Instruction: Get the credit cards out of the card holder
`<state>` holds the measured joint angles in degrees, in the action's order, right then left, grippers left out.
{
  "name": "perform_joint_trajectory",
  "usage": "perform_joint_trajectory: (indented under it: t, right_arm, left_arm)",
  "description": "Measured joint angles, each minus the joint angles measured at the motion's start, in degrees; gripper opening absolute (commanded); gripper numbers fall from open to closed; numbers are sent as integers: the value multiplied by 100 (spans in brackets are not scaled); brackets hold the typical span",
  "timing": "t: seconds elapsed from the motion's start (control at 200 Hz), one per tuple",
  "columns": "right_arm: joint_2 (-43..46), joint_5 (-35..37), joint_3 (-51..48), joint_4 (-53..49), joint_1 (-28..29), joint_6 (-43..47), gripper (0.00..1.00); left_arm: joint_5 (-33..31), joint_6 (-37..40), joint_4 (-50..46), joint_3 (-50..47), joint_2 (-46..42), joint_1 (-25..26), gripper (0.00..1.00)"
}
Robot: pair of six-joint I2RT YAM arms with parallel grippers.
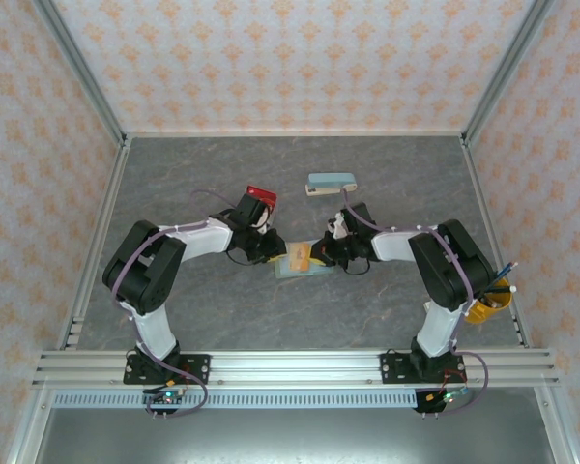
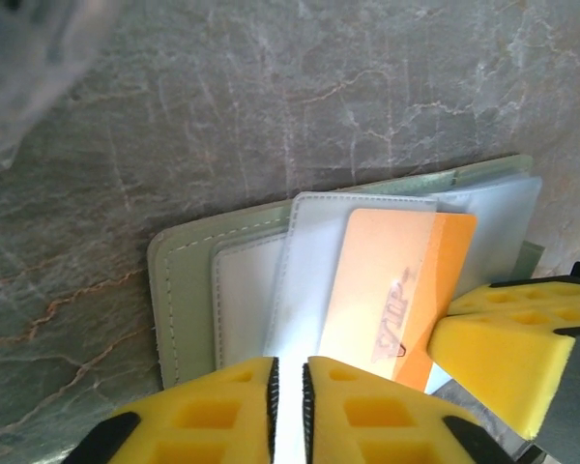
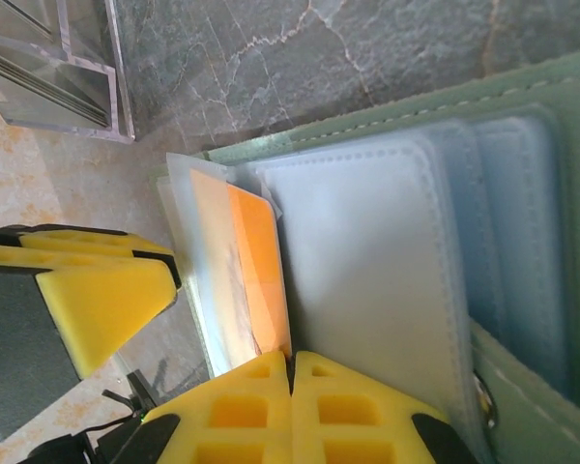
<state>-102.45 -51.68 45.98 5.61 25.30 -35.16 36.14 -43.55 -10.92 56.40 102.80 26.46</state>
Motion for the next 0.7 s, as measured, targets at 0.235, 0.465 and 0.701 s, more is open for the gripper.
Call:
perform_joint_trajectory:
  t: [0.235,0.465,0.701]
  right_arm:
    - [0,22,96,-184,0,184,0]
    - [2,31,162,-334,-2,332,0]
    - [120,76,164,-503,-98,501,0]
  left_arm:
    - [66,9,116,2,-140,22,9]
    - [59,120,-68,291,236,120,7]
    - [-61,291,-297,413,415,120,5]
